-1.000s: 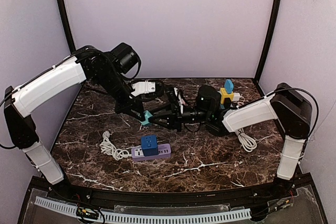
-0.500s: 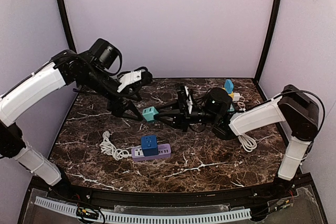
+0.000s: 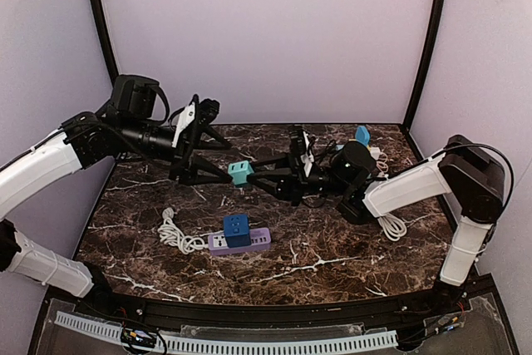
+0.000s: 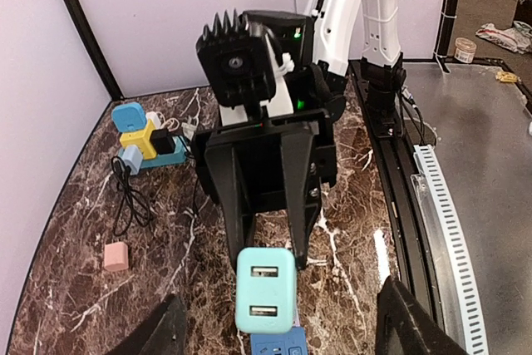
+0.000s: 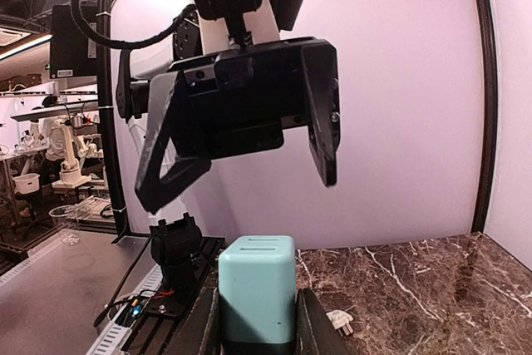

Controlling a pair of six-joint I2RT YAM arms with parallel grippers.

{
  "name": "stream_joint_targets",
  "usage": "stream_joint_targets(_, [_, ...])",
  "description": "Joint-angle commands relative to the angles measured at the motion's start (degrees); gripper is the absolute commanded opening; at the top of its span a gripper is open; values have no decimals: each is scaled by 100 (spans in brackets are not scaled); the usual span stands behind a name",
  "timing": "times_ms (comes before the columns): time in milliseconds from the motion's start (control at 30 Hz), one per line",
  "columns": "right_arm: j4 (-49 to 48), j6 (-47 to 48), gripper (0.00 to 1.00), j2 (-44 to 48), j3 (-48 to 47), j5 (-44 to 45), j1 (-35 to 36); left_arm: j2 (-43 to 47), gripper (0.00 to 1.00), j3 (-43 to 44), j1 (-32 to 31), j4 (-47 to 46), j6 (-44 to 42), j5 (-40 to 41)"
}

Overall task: Insert the plug
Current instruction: Pick up the plug from the center of the board, then insert the plug into the socket.

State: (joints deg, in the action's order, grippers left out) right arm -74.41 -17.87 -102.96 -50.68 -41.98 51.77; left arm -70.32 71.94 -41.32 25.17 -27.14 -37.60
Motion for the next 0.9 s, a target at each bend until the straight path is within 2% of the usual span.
stream_joint_targets(0, [-1184,-87,0,-84,-124,5,85,-57,65,-202,-49,-227,122,96])
stream_joint_targets(100, [-1135,-76,0,-93,-165,-11,97,-101,64,-250,-69,-358,137,186])
stream_joint_targets(333, [-1105,-90,0,-105,-221,-44,106,-146,43,-433,-130,-407,73,254])
stream_joint_targets(467, [-1119,-94,0,-77,-205,-47,105,-158,37,-493,-145,-376,-27,302])
stream_joint_targets(533, [-1112,-90,0,-72,-212,-50,105,-163,30,-496,-146,-360,-62,334])
stream_joint_targets(600, [-1089,-86,0,-75,-222,-40,105,-159,17,-483,-146,-391,-77,343])
stream_joint_targets(633, [-1085,-92,0,-84,-223,-41,105,-157,6,-463,-148,-412,-76,342])
stream_joint_targets(700, [-1078,-91,0,-107,-223,-43,105,-145,1,-443,-147,-462,-47,359])
stream_joint_targets(767, [-1018,-63,0,-89,-210,-59,99,-140,1,-436,-147,-490,3,425])
stream_joint_targets(800, [-953,-42,4,-64,-183,-27,88,-140,1,-436,-148,-485,36,558])
stream_joint_targets(867, [-678,54,39,57,-91,85,51,-160,1,-435,-147,-381,135,979])
